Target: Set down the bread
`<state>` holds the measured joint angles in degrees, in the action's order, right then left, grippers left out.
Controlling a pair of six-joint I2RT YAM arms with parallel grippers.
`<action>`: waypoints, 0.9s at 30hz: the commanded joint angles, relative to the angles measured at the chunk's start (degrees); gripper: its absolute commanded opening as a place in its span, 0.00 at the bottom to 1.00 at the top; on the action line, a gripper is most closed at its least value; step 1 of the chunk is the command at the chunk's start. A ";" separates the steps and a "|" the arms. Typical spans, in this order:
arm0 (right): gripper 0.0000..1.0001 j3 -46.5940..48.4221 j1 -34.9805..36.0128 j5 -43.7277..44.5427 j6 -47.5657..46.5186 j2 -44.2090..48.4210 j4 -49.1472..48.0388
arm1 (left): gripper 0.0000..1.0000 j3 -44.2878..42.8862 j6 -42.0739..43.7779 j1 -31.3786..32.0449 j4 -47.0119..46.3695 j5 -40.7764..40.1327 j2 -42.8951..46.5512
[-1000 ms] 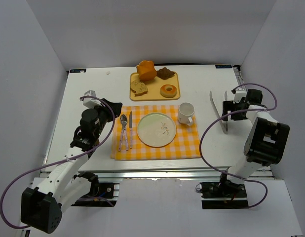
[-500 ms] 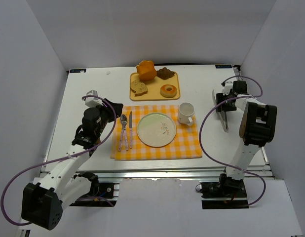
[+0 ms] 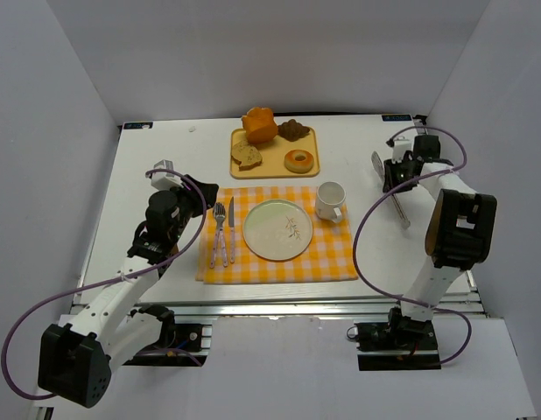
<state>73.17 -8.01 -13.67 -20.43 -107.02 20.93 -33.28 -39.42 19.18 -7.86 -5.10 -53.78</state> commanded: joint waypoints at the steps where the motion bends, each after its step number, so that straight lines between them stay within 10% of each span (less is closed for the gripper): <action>1: 0.33 7.59 3.70 -6.28 -3.04 6.03 3.15 | 0.56 -1.79 0.66 -0.37 -0.14 0.27 1.31; 27: 0.50 39.16 25.50 -2.33 -16.99 -6.97 17.65 | 0.59 -0.82 1.01 -0.46 2.94 -2.28 5.44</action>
<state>109.32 16.16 -19.18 -30.09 -113.08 36.77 -33.28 -39.20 19.11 -5.61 -6.70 -49.30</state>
